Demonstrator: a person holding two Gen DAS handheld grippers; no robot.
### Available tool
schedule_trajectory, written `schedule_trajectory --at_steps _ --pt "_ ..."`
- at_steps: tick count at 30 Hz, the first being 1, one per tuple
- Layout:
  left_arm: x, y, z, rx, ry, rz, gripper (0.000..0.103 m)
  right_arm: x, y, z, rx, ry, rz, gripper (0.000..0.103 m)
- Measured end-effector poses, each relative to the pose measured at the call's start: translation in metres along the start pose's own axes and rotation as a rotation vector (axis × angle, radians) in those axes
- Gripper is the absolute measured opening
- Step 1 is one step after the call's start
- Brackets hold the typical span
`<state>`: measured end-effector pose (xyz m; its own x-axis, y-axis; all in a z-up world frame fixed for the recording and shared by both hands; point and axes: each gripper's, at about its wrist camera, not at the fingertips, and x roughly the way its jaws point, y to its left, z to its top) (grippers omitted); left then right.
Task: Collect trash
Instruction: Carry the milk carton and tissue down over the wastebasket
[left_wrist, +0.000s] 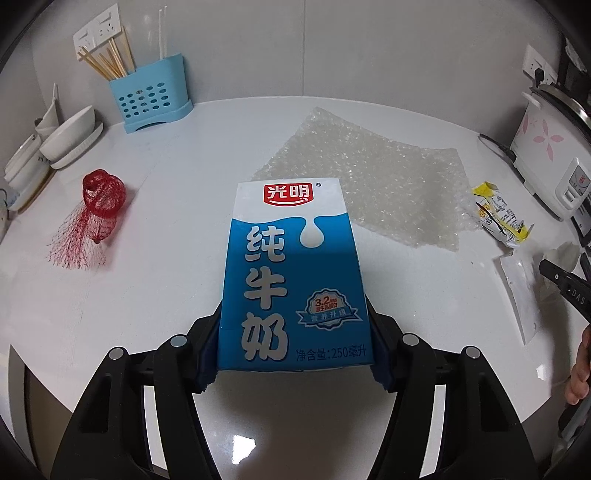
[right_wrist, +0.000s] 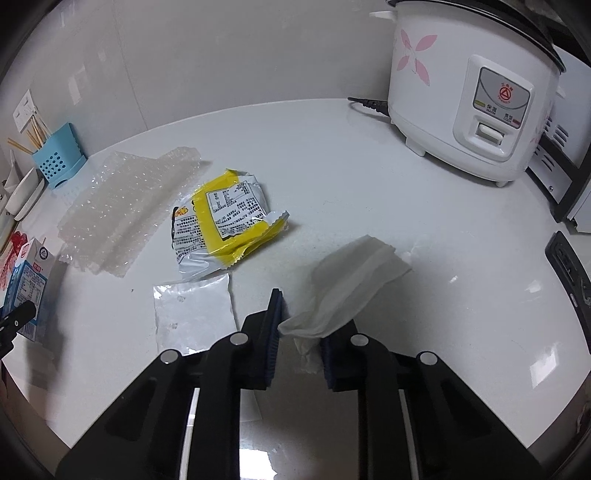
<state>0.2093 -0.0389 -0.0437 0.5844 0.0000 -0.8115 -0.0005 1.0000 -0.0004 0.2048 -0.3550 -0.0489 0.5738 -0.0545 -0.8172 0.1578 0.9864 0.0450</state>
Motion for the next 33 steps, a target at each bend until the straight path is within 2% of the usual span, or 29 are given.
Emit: schedule_trajectory --at_steps 16,23,33 --pt "-0.062 -0.001 -0.034 0.009 -0.08 -0.026 0.062 -0.066 0.016 -0.026 -0.024 -0.093 0.015 0.018" --pt "-0.093 -0.011 -0.054 0.022 -0.125 -0.037 0.062 -0.098 0.03 -0.049 -0.054 -0.132 0.033 0.018" --pt "-0.131 -0.014 -0.092 0.029 -0.177 -0.077 0.062 -0.147 0.056 -0.094 -0.097 -0.191 0.111 0.018"
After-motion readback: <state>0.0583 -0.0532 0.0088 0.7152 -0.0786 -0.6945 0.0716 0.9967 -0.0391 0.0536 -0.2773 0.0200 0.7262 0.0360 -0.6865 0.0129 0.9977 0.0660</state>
